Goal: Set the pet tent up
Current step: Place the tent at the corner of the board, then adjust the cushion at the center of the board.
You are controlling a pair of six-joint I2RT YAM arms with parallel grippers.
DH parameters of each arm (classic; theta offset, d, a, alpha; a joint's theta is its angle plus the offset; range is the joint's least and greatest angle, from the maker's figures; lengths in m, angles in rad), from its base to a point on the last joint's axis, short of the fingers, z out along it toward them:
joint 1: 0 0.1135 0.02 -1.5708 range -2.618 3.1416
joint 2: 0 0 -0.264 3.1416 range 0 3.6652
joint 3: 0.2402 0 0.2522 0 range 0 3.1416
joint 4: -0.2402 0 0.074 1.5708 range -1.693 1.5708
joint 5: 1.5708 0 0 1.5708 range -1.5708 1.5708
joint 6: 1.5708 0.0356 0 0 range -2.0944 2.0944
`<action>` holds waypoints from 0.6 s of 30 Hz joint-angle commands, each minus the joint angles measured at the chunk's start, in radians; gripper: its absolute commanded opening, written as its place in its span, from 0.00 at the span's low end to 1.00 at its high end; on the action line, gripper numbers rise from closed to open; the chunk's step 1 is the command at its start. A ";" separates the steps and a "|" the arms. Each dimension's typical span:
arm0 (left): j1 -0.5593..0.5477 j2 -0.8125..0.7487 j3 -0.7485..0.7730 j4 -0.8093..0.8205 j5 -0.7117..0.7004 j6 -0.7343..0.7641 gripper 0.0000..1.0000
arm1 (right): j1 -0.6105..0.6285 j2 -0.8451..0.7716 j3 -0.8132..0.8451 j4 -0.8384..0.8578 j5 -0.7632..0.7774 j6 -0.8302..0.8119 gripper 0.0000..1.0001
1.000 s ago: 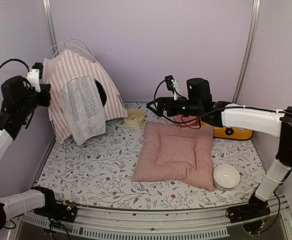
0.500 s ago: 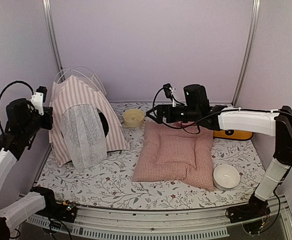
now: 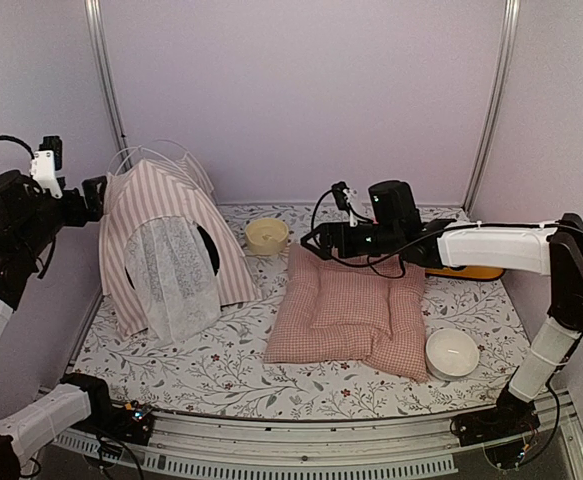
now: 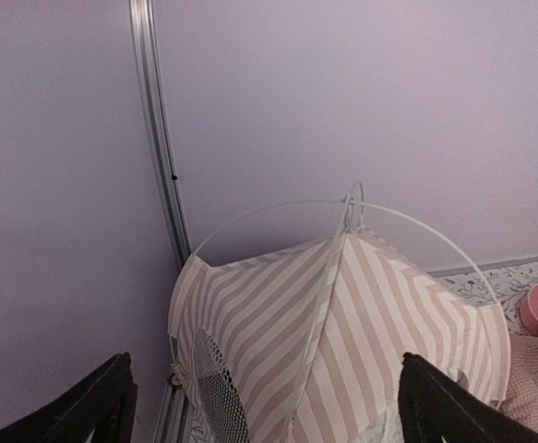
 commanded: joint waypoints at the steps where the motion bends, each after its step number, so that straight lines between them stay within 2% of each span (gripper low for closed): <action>1: 0.005 -0.012 0.062 -0.020 0.081 -0.051 0.99 | -0.011 -0.066 -0.030 -0.008 0.066 0.004 0.99; 7: -0.062 0.040 0.103 -0.010 0.186 -0.101 0.99 | -0.023 -0.124 -0.066 -0.017 0.133 0.013 0.99; 14: -0.376 0.154 0.132 0.066 0.016 -0.076 0.99 | -0.066 -0.228 -0.181 -0.033 0.205 0.084 0.99; 18: -0.539 0.254 0.153 0.130 -0.011 -0.078 0.99 | -0.093 -0.302 -0.263 -0.039 0.250 0.139 0.99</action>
